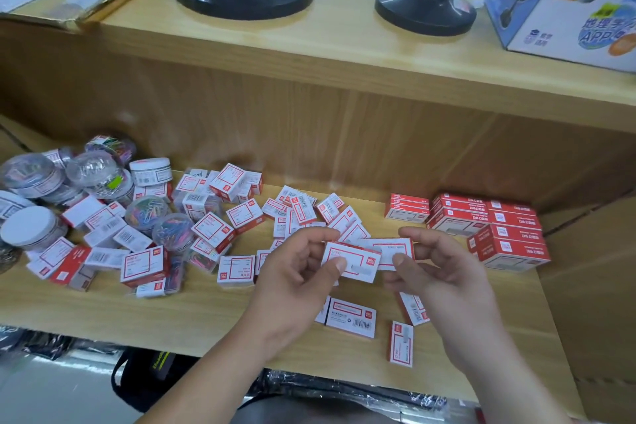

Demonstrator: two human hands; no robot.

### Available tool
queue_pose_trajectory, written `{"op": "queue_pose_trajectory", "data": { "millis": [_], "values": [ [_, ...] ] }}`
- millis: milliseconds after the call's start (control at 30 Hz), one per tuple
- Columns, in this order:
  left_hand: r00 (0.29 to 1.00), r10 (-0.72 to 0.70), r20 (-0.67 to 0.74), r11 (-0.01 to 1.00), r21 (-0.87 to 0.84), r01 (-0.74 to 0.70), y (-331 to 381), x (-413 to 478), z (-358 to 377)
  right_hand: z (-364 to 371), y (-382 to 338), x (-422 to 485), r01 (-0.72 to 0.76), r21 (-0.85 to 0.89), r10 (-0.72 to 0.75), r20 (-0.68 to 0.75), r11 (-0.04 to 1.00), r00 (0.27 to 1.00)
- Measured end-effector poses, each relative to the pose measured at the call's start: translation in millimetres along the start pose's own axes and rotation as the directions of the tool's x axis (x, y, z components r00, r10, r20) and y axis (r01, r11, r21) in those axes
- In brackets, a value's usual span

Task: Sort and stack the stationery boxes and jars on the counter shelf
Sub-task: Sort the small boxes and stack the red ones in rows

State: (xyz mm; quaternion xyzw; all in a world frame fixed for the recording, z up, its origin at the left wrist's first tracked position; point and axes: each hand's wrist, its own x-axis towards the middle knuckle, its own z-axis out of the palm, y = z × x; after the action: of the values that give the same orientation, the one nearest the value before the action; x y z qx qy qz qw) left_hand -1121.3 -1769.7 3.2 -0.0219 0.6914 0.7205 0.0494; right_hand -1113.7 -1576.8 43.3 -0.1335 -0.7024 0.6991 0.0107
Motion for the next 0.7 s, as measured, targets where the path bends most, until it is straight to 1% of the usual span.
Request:
{"op": "queue_pose_trajectory", "data": {
  "millis": [133, 267, 333, 433, 533, 600, 700],
  "values": [
    [0.997, -0.019, -0.080, 0.999, -0.042, 0.016, 0, 1, -3, -5, 0, 0, -0.064, 0.068, 0.066, -0.041, 0.996, 0.997],
    [0.992, -0.039, -0.118, 0.998, -0.057, 0.032, -1, 4, -6, -10, 2, -1, -0.077, 0.046, 0.080, -0.047, 0.996, 0.996],
    [0.995, -0.028, -0.091, 0.997, -0.070, 0.021, 1, 4, -4, -9, 3, -2, -0.059, 0.010, 0.059, -0.034, 0.998, 0.998],
    [1.000, -0.015, -0.014, 0.999, -0.048, 0.014, 6, 3, 2, -9, 0, 0, -0.023, -0.061, 0.021, -0.019, 0.998, 1.000],
    [0.999, -0.014, 0.033, 1.000, 0.024, 0.014, 4, 6, 6, -8, -8, 5, -0.019, -0.056, 0.023, 0.064, 0.998, 0.998],
    [0.996, 0.035, 0.079, 0.995, 0.091, -0.042, 5, 8, 10, -6, -10, 8, -0.006, -0.066, 0.012, 0.102, 0.998, 0.995],
    [0.981, 0.164, 0.107, 0.961, 0.206, -0.183, 9, 9, 17, -2, -11, 12, 0.037, -0.076, -0.031, 0.082, 0.996, 0.996]
  ]
}}
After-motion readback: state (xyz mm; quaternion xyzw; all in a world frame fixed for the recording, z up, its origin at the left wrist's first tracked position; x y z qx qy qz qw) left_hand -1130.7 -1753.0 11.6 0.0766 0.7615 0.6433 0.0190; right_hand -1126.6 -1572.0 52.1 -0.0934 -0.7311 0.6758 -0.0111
